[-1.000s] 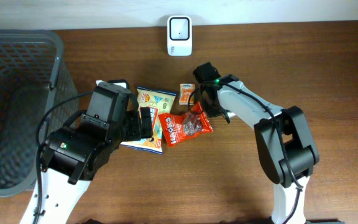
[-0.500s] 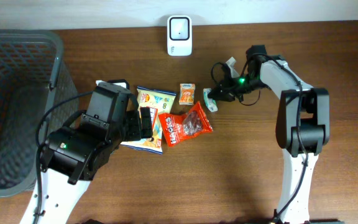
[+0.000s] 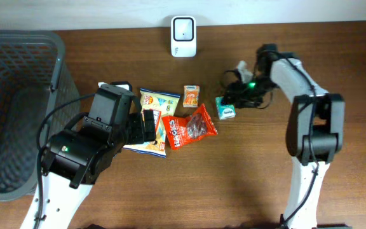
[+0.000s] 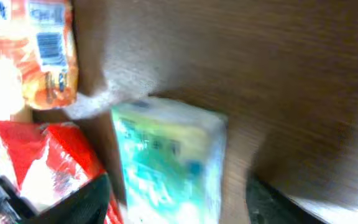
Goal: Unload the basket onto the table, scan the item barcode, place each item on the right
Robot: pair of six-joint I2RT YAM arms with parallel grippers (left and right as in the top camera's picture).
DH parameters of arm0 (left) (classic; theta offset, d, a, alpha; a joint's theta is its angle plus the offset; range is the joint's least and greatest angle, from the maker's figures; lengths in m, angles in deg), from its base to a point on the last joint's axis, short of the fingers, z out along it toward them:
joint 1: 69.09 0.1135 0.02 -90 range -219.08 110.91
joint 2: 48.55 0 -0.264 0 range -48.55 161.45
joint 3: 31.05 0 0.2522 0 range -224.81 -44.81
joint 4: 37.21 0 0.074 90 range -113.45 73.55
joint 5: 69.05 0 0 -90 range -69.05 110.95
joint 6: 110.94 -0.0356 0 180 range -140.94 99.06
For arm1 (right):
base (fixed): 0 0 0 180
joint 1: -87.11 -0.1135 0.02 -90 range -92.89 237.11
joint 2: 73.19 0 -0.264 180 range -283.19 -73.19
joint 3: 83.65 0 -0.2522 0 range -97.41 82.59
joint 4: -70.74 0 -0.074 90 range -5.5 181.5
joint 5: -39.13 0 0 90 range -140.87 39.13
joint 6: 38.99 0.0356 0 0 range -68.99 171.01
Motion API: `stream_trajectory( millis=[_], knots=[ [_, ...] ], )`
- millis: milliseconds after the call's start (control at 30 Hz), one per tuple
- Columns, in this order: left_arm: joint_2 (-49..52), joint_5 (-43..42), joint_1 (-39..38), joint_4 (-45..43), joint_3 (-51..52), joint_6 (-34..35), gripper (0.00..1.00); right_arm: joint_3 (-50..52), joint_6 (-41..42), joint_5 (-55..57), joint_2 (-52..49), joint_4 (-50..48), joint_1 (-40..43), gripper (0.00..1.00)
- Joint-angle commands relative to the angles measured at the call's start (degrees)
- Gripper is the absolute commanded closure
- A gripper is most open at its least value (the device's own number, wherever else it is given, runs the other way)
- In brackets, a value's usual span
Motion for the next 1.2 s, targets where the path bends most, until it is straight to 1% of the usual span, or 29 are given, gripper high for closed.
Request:
stream_trajectory(
  millis=[0,33,67,100,133,200,233,267,300,333,367,400,433,467,500,567,600,633,667,767,800,867,967,1033,1067,1100,1167],
  knots=[
    [-0.2,0.2,0.1,0.0,0.0,0.7,0.01,0.7,3.8,8.2,1.0,-1.6,-2.7,0.43],
    [-0.2,0.3,0.1,0.0,0.0,0.7,0.01,0.9,3.8,8.2,0.6,-1.6,-2.9,0.59],
    [-0.2,0.2,0.1,0.0,0.0,0.7,0.01,1.5,3.9,8.2,0.6,-1.5,-2.9,0.87],
    [-0.2,0.3,0.1,0.0,0.0,0.7,0.01,1.5,4.8,8.0,0.6,-1.1,-2.9,0.96],
    [-0.2,0.2,0.1,0.0,0.0,0.7,0.01,1.5,5.0,7.2,0.7,-1.0,-2.9,0.96],
    [-0.2,0.2,0.1,0.0,0.0,0.7,0.01,0.2,5.0,1.9,0.8,-0.9,-2.7,0.96],
    [-0.2,0.3,0.1,0.0,0.0,0.7,0.01,-2.0,5.0,-1.3,1.2,-0.9,-2.7,0.96],
    [-0.2,0.3,0.1,0.0,0.0,0.7,0.01,-5.2,5.1,-1.2,1.5,-0.9,-2.8,0.96],
    [-0.2,0.2,0.1,0.0,0.0,0.7,0.01,-10.4,5.1,0.7,1.8,-1.0,-3.3,0.96],
    [-0.2,0.2,0.1,0.0,0.0,0.7,0.01,-16.4,5.3,8.3,1.8,-2.9,-4.7,0.96],
    [-0.2,0.2,0.1,0.0,0.0,0.7,0.01,-19.5,5.2,15.3,1.8,-6.6,-6.2,0.96],
    [-0.2,0.2,0.1,0.0,0.0,0.7,0.01,-20.7,4.5,26.8,1.8,-15.7,-9.0,0.96],
    [-0.2,0.3,0.1,0.0,0.0,0.7,0.01,-20.5,1.5,35.0,1.6,-22.4,-11.2,0.96],
    [-0.2,0.2,0.1,0.0,0.0,0.7,0.01,-20.3,-6.6,46.0,0.5,-32.2,-14.8,0.96],
    [-0.2,0.2,0.1,0.0,0.0,0.7,0.01,-20.3,-10.6,48.5,-0.4,-36.4,-16.3,0.96],
    [-0.2,0.2,0.1,0.0,0.0,0.7,0.01,-20.3,-28.1,50.7,-3.7,-50.3,-20.1,0.96],
    [-0.2,0.2,0.1,0.0,0.0,0.7,0.01,-20.3,-33.9,50.7,-5.7,-56.2,-21.0,0.96],
    [-0.2,0.2,0.1,0.0,0.0,0.7,0.01,-20.3,-36.0,50.7,-7.8,-62.2,-21.2,0.96],
    [-0.2,0.2,0.1,0.0,0.0,0.7,0.01,-20.3,-36.0,50.1,-8.9,-64.8,-21.2,0.96],
    [-0.2,0.2,0.1,0.0,0.0,0.7,0.01,-20.3,-35.9,43.1,-11.8,-65.2,-21.2,0.96],
    [-0.2,0.2,0.1,0.0,0.0,0.7,0.01,-20.3,-35.8,42.7,-12.8,-65.2,-21.2,0.96],
    [-0.2,0.2,0.1,0.0,0.0,0.7,0.01,-20.3,-35.7,43.0,-14.0,-65.2,-21.0,0.96],
    [-0.2,0.2,0.1,0.0,0.0,0.7,0.01,-20.8,-30.5,51.6,-12.5,-67.8,-20.9,0.96],
    [-0.2,0.2,0.1,0.0,0.0,0.7,0.01,-20.9,-23.5,55.9,-9.2,-66.4,-19.9,0.96],
    [-0.2,0.2,0.1,0.0,0.0,0.7,0.01,-20.9,-18.1,56.0,-6.2,-63.3,-18.2,0.96],
    [-0.2,0.2,0.1,0.0,0.0,0.7,0.01,-20.9,-8.0,56.0,-1.5,-56.7,-14.4,0.96],
    [-0.2,0.2,0.1,0.0,0.0,0.7,0.01,-20.9,2.3,55.5,3.6,-47.0,-7.7,0.96]
  ],
)
